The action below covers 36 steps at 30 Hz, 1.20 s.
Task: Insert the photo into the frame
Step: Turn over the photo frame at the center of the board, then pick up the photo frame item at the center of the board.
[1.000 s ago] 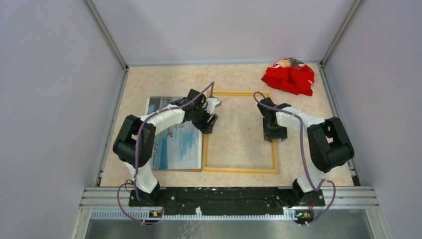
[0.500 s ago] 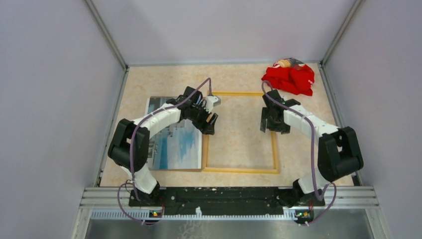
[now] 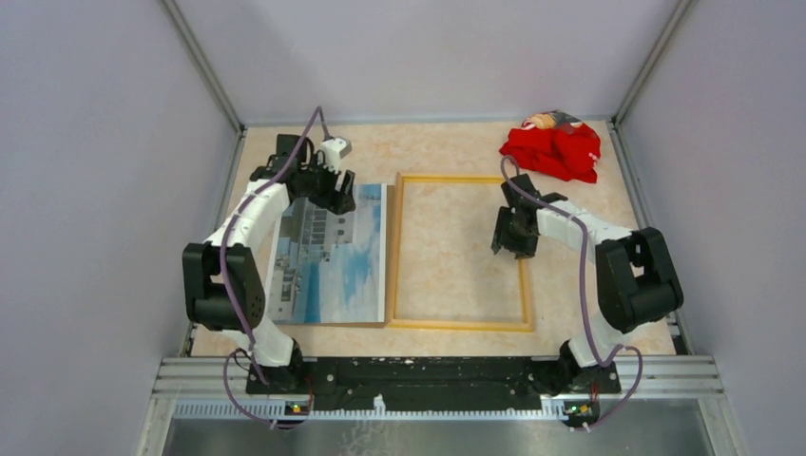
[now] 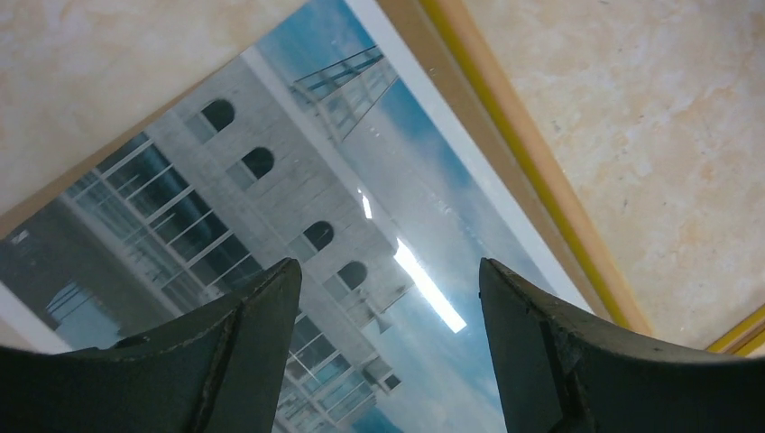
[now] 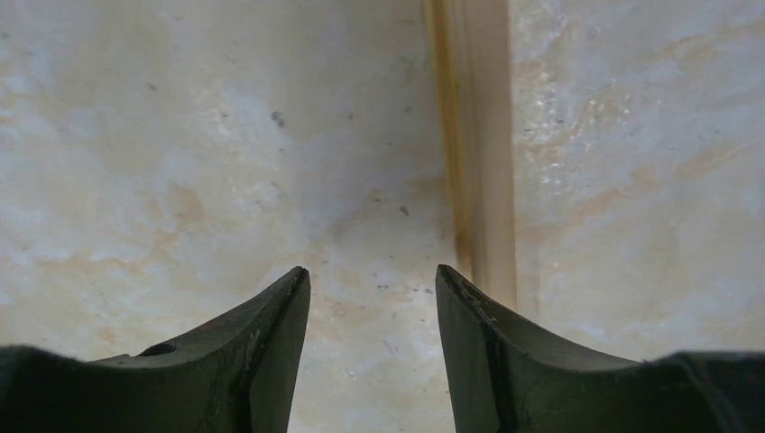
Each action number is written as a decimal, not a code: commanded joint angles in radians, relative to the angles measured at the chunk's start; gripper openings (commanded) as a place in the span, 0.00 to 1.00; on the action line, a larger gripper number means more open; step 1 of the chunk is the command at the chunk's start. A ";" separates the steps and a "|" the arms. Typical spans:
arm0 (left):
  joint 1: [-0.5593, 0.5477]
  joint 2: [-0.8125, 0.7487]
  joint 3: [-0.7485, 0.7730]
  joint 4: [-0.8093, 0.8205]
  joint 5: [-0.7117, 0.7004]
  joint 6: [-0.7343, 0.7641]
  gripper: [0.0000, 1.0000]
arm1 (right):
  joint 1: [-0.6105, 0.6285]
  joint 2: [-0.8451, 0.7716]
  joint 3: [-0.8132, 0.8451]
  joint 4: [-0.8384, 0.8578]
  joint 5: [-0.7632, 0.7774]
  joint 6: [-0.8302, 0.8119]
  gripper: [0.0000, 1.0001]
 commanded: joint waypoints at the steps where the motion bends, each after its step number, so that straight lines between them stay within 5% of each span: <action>1: 0.071 -0.057 0.005 -0.044 -0.005 0.073 0.80 | -0.059 0.005 -0.033 0.020 0.026 0.012 0.53; 14: 0.229 -0.077 -0.018 -0.077 0.013 0.163 0.88 | -0.192 -0.099 -0.064 -0.025 0.081 -0.012 0.52; 19: 0.278 -0.057 -0.004 -0.089 -0.002 0.186 0.95 | -0.036 -0.155 0.035 -0.029 0.084 0.027 0.56; 27: 0.411 -0.003 0.026 -0.094 -0.115 0.225 0.91 | 0.314 0.114 0.346 0.061 0.031 0.068 0.56; 36: 0.523 -0.035 -0.039 -0.068 -0.167 0.245 0.91 | 0.391 0.486 0.654 -0.031 0.096 0.025 0.59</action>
